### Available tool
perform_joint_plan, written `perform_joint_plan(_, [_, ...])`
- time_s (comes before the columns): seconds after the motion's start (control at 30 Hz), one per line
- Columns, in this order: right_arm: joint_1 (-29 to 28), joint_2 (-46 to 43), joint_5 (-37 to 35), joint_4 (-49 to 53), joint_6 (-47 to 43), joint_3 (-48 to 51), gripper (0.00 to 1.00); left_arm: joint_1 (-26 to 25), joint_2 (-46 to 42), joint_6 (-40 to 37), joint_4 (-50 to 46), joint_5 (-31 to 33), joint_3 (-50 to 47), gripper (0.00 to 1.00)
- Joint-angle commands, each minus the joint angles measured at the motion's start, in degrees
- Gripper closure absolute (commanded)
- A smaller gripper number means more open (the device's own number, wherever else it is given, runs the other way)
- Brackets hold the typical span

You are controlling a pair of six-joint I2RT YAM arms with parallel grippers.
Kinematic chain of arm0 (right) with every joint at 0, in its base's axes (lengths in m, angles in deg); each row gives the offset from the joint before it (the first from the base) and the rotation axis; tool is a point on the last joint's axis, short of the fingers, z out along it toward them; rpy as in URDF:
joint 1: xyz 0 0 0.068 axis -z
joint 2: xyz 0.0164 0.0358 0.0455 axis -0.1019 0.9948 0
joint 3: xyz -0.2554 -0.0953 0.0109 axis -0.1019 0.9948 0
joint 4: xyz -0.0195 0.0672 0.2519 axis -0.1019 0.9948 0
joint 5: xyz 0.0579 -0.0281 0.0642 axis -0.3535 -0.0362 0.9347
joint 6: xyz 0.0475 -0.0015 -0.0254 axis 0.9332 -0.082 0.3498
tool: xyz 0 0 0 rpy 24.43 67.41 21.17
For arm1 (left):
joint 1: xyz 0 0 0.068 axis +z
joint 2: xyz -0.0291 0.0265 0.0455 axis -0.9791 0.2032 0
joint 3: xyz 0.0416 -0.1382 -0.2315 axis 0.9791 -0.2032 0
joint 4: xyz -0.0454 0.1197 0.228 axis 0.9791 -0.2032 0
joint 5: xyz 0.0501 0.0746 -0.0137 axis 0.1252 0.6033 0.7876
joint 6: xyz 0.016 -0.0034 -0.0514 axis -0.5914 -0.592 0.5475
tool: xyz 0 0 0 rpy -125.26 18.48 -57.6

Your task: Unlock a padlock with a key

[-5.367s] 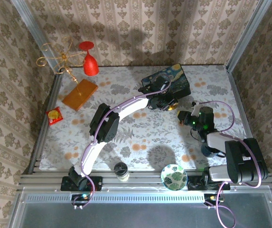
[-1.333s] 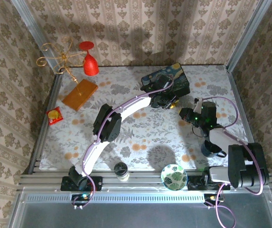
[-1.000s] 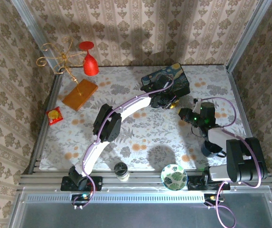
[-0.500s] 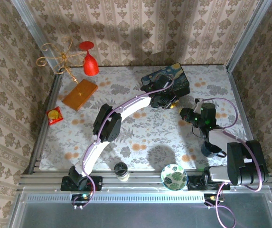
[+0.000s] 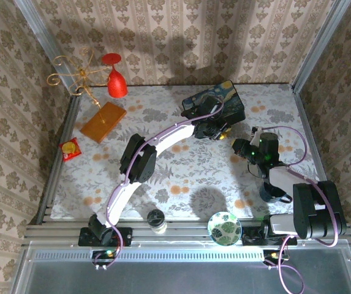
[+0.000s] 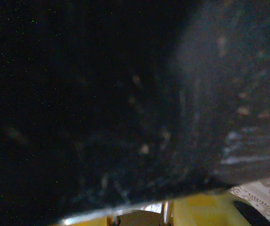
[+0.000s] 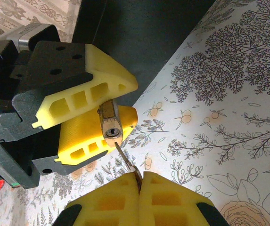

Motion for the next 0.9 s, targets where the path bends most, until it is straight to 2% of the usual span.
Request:
perform_joint_plan(0.0, [0.3, 0.6, -0.8, -1.9, 0.3, 0.4, 1.00, 0.6, 1.4, 3.1, 1.7, -2.3, 0.4, 1.00])
perform_joint_plan(0.87, [0.0, 2.5, -0.3, -4.3, 1.8, 0.1, 1.00, 0.3, 1.8, 3.3, 2.8, -3.0, -0.5, 1.00])
